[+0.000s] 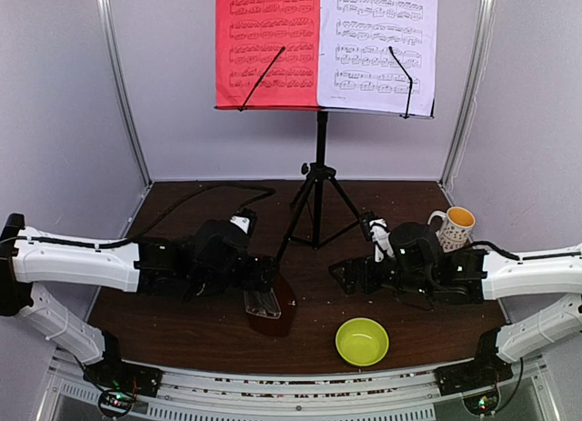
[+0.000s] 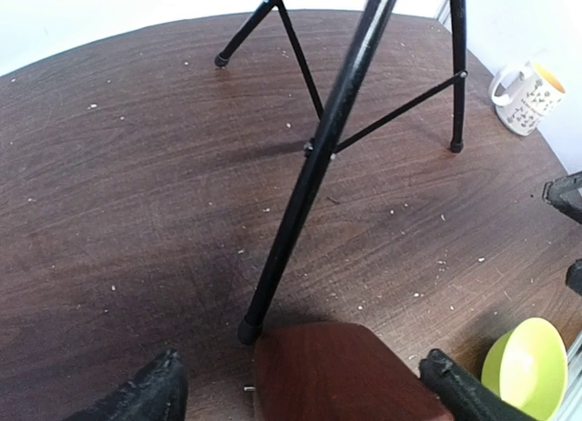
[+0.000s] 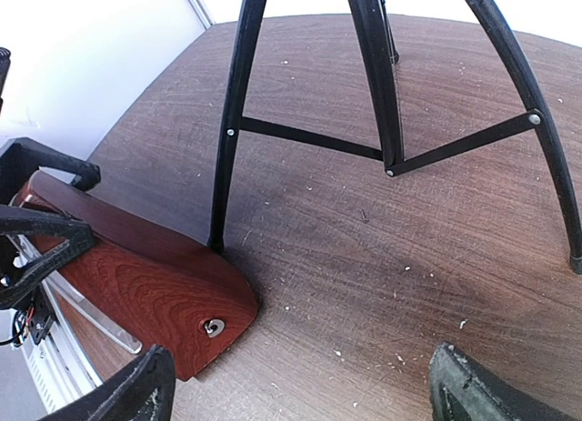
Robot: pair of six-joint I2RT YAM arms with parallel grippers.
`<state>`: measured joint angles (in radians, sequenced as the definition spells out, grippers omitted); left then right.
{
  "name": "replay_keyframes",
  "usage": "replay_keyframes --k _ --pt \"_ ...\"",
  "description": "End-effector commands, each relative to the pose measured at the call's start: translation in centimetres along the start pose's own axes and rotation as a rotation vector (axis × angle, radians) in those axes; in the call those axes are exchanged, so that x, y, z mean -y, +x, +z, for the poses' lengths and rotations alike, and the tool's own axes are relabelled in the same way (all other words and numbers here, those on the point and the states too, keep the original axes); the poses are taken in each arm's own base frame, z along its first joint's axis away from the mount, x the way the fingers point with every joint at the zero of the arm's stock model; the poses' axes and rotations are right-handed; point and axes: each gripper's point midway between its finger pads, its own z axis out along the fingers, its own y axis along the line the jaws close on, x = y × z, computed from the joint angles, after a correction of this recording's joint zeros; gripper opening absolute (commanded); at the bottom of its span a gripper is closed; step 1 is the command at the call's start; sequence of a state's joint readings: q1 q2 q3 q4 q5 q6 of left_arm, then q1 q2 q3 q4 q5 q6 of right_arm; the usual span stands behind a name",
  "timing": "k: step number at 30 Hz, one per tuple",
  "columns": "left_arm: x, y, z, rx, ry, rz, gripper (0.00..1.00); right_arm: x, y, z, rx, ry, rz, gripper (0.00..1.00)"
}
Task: Set up the instrument practice props
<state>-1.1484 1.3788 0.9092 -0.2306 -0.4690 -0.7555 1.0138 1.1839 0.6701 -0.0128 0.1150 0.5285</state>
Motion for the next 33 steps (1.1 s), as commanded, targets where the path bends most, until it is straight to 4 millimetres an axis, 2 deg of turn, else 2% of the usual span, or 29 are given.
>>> replay_keyframes --k 1,5,8,13,17,20,26,30,33 --pt "1.1 0.3 0.7 -0.025 0.011 -0.016 0.85 0.2 -0.4 -0.3 0.017 0.005 0.011 0.98" --pt "3.3 0.8 1.4 -0.051 0.035 0.003 0.81 -0.1 -0.4 -0.4 0.022 -0.011 0.017 0.98" --pt "4.0 1.4 1.8 -0.073 0.017 0.015 0.77 -0.3 -0.1 -0.4 0.009 -0.028 0.002 0.98" --pt "2.3 1.9 1.9 -0.097 -0.092 0.001 0.63 -0.4 0.1 -0.6 0.001 -0.039 -0.006 0.98" --pt "2.2 1.3 1.4 -0.083 -0.103 -0.001 0.51 -0.4 0.5 -0.7 -0.008 -0.046 -0.015 0.98" --pt "3.1 -0.6 0.7 -0.024 -0.065 0.034 0.37 -0.7 0.7 -0.6 -0.013 -0.069 -0.019 0.97" --pt "5.7 -6.1 -2.2 0.13 0.044 0.119 0.09 -2.6 1.3 -1.1 -0.013 -0.197 -0.075 0.92" --pt "8.0 -9.1 -5.0 0.263 0.082 0.312 0.0 -3.3 1.9 -1.6 -0.004 -0.268 -0.119 0.89" --pt "8.9 -10.7 -6.7 0.308 0.059 0.436 0.0 -3.7 1.9 -2.1 0.017 -0.305 -0.136 0.86"
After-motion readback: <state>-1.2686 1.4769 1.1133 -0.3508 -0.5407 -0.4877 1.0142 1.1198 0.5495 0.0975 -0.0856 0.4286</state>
